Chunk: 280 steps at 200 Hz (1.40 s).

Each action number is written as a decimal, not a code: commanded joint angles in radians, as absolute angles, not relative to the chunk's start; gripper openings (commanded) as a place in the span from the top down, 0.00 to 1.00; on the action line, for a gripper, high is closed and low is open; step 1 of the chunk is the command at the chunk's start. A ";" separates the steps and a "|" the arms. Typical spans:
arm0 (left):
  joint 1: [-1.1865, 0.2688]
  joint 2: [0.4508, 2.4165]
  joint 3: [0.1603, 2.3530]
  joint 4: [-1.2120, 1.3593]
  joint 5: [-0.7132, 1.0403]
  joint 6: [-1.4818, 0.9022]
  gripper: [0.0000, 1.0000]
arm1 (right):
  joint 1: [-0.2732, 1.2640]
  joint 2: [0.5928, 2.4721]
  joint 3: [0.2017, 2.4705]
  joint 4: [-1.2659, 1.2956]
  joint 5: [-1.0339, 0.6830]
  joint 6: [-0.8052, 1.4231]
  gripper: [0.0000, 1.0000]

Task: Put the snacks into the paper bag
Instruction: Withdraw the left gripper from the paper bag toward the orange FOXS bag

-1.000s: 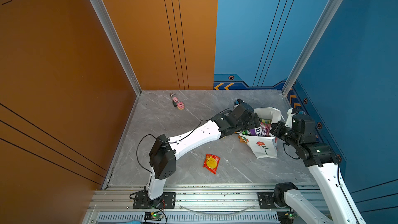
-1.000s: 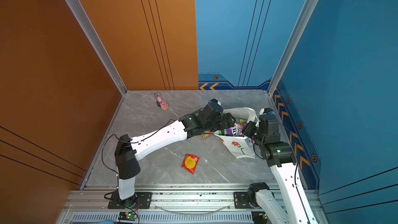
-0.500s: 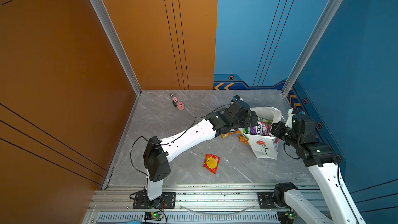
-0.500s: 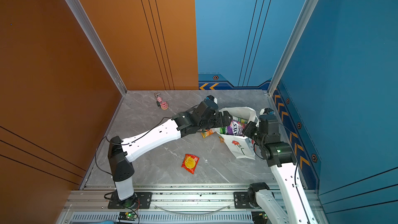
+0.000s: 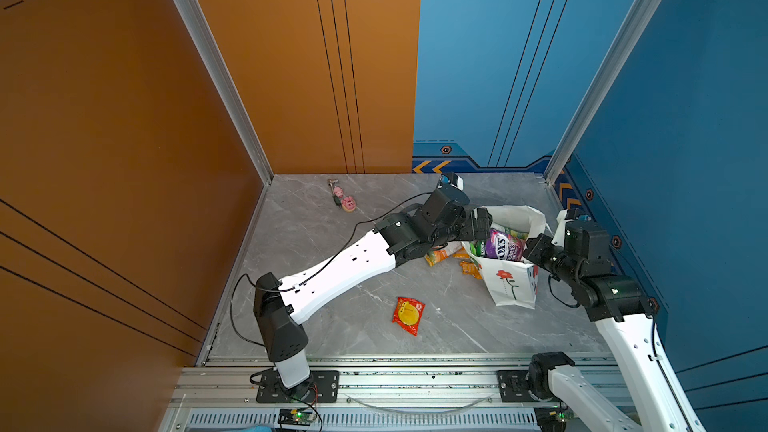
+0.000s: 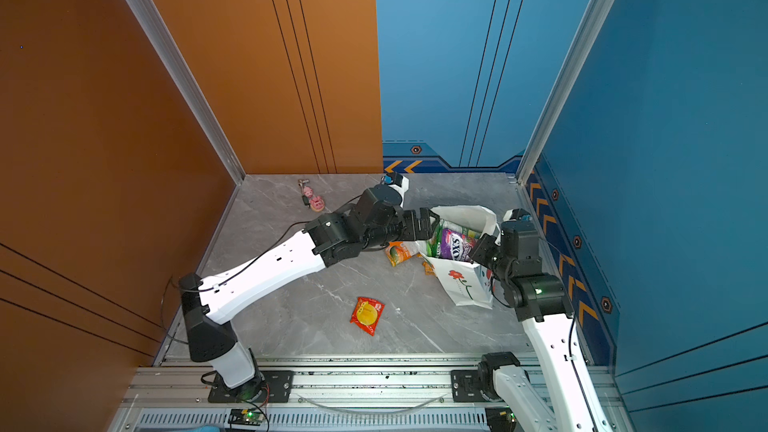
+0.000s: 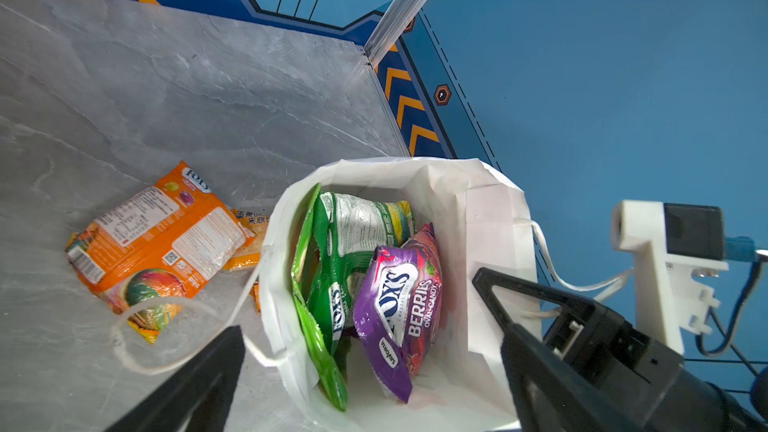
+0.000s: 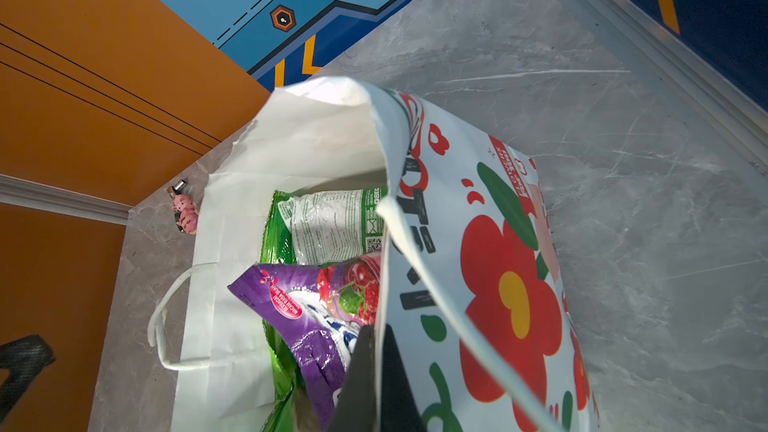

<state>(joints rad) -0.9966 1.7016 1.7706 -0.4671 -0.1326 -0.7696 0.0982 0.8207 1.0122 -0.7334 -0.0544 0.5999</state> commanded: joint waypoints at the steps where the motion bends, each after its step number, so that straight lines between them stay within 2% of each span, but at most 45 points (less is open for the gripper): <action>1: -0.979 1.649 1.726 -0.447 -0.163 -0.715 0.02 | 0.090 0.805 1.074 -0.663 -0.030 0.572 1.00; 71: -0.905 1.481 1.559 -0.421 -0.196 -0.683 0.02 | 0.080 0.816 1.089 -0.670 -0.027 0.565 1.00; 184: -0.655 1.139 1.154 -0.436 -0.192 -0.690 0.02 | 0.077 0.845 1.107 -0.702 -0.034 0.561 1.00; 221: -0.635 1.058 0.960 -0.390 -0.195 -0.708 0.01 | 0.077 0.845 1.108 -0.710 -0.030 0.559 1.00; 280: -0.605 0.995 0.872 -0.409 -0.211 -0.674 0.01 | 0.077 0.842 1.100 -0.700 -0.034 0.568 1.00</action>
